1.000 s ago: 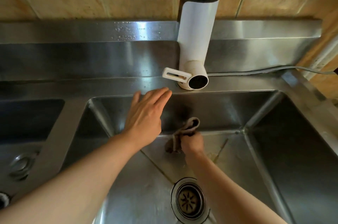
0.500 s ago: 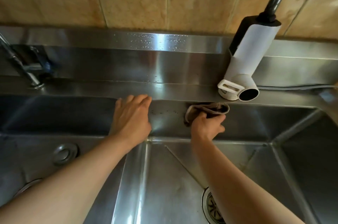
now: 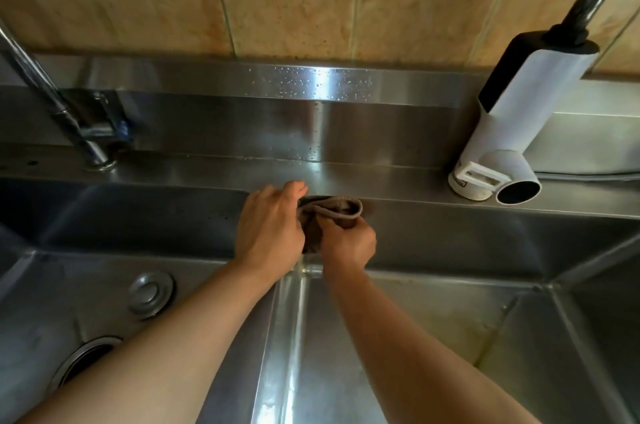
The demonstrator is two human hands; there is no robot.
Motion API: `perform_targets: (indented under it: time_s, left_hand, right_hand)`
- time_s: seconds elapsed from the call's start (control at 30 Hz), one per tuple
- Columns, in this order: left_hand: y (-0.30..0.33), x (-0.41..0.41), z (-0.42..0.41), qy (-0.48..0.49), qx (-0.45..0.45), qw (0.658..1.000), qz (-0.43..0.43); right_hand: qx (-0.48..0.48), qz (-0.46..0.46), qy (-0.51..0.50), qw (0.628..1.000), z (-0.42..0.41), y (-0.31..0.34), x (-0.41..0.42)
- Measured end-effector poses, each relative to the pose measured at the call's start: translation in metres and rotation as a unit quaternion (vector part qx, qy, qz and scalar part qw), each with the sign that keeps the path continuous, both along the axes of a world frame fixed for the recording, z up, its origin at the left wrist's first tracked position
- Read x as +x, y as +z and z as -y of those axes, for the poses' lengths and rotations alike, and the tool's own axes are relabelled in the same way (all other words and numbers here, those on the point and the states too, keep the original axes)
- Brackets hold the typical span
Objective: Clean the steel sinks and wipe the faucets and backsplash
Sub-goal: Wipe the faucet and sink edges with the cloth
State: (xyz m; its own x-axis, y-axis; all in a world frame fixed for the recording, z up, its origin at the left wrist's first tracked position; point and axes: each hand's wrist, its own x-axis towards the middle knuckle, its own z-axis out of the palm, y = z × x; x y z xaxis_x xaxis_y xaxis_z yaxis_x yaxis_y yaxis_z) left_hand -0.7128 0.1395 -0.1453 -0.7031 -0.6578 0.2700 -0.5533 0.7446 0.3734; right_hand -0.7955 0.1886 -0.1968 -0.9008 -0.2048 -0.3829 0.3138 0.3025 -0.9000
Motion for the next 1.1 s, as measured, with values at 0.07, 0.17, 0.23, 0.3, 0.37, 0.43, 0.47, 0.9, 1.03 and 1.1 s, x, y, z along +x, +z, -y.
perform_targets:
  time_s: [0.07,0.17,0.23,0.3,0.37,0.43,0.47,0.9,1.03,1.1]
  left_hand:
    - [-0.001,-0.001,-0.003,0.001,-0.018,1.000,0.008]
    - [0.001,-0.002,-0.006,0.012,-0.032,0.999,0.002]
    - [0.000,0.000,-0.009,0.016,-0.046,0.999,0.008]
    - [-0.003,0.000,-0.011,0.018,-0.066,0.998,0.005]
    - [-0.006,0.000,-0.010,0.019,-0.065,0.998,0.009]
    - [-0.008,-0.001,-0.010,0.017,-0.065,0.998,0.004]
    - [-0.008,-0.001,-0.011,0.017,-0.063,0.998,-0.001]
    - [-0.007,0.001,-0.014,0.034,-0.015,0.997,-0.063]
    - [-0.004,-0.001,-0.015,0.037,-0.035,0.995,-0.082]
    - [-0.004,-0.001,-0.015,0.032,-0.018,0.996,-0.080]
  right_hand:
    - [0.009,-0.005,-0.024,1.000,-0.015,0.000,-0.014]
    - [0.025,-0.022,-0.075,0.997,-0.053,0.000,-0.046]
    - [0.024,-0.031,-0.123,0.992,-0.075,-0.002,-0.066]
    - [0.031,-0.040,-0.152,0.987,-0.090,-0.007,-0.080]
    - [0.028,-0.039,-0.161,0.986,-0.095,-0.012,-0.086]
    - [0.022,-0.034,-0.157,0.987,-0.088,-0.015,-0.082]
    - [0.022,-0.032,-0.151,0.988,-0.080,-0.017,-0.076]
    - [-0.048,-0.017,-0.033,0.998,0.024,-0.016,0.013]
    - [-0.076,0.001,-0.075,0.994,0.020,-0.029,0.013]
    - [-0.076,0.002,-0.079,0.994,0.019,-0.036,0.017]
